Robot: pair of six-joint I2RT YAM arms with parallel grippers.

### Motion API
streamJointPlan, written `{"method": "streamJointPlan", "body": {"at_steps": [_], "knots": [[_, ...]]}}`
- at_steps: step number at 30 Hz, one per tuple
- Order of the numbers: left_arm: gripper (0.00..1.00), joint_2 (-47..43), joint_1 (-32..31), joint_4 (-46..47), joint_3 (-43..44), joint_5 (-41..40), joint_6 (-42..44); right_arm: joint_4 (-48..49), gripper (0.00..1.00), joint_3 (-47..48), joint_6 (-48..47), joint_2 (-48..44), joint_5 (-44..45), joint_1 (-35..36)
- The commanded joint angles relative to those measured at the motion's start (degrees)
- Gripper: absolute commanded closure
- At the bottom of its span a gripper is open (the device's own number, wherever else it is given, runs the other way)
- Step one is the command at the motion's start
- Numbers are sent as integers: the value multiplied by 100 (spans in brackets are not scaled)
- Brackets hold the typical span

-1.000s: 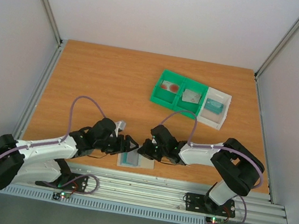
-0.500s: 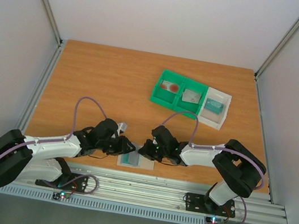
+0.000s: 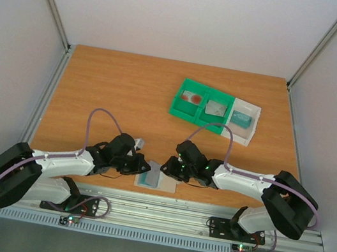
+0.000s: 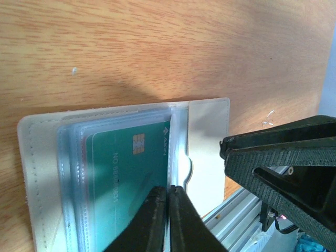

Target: Take the credit cards out of the card holder

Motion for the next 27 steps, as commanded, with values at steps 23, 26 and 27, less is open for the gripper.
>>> {"method": "streamJointPlan", "body": {"at_steps": [23, 26, 27], "knots": [[57, 790, -458, 1247, 661, 863, -326, -1903, 77, 140, -777, -1052, 1555, 3], [57, 676, -458, 933, 689, 750, -240, -2115, 76, 241, -820, -1277, 1567, 2], [57, 604, -458, 813, 678, 677, -199, -2166, 76, 250, -814, -1340, 1556, 5]]}}
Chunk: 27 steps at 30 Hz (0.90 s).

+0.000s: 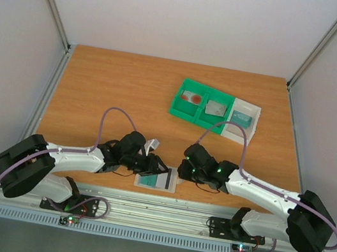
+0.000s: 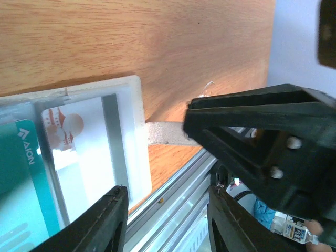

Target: Take the credit cards out of the card holder

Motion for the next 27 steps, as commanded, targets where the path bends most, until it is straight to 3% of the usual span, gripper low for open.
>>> {"method": "streamJointPlan", "body": {"at_steps": [1, 6, 14, 27], "knots": [[57, -196, -32, -172, 115, -222, 149, -374, 77, 230, -150, -353, 262, 5], [57, -528, 56, -627, -99, -774, 235, -171, 77, 218, -61, -365, -167, 5], [56, -655, 240, -594, -335, -789, 220, 578, 81, 287, 127, 231, -1013, 5], [57, 2, 282, 315, -475, -451, -143, 834, 83, 190, 134, 722, -1001, 5]]}}
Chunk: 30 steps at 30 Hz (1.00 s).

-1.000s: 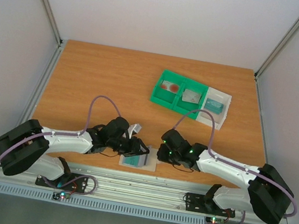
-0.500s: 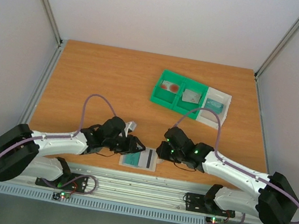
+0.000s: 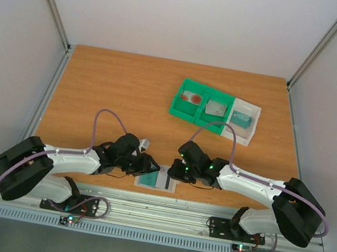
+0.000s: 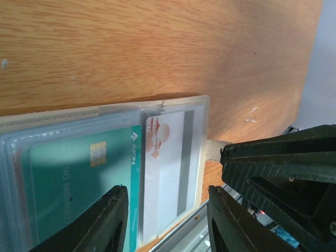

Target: Take the credit cards out of the card holder

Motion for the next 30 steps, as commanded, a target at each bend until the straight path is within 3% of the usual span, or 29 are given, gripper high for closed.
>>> {"method": "streamJointPlan", "body": {"at_steps": [1, 12, 22, 30], "knots": [[57, 295, 16, 553, -27, 112, -40, 57, 83, 48, 13, 106, 109, 13], [61, 671, -1, 744, -49, 122, -36, 312, 88, -111, -6, 605, 53, 9], [65, 1078, -81, 1356, -196, 142, -281, 482, 92, -454, 151, 588, 117, 7], [66, 1186, -104, 1334, -135, 182, -265, 625, 93, -527, 220, 608, 65, 9]]}}
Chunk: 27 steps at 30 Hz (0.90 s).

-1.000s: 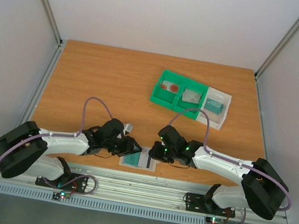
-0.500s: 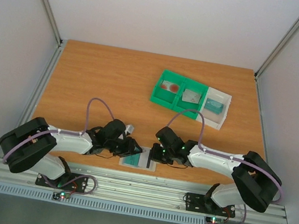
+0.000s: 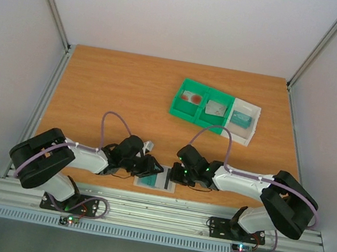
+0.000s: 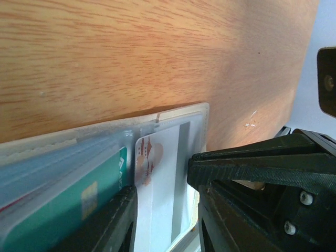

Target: Take the credit cards out of the card holder

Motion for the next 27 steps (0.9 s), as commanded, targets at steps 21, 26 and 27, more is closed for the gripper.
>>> {"method": "streamJointPlan", "body": {"at_steps": [21, 26, 27], "knots": [[85, -1413, -18, -2358, 188, -690, 724, 284, 95, -519, 223, -40, -30, 9], [72, -1460, -14, -2297, 107, -721, 743, 226, 95, -456, 209, -32, -5, 9], [72, -1404, -17, -2113, 97, -660, 723, 243, 95, -469, 220, -33, -15, 9]]}}
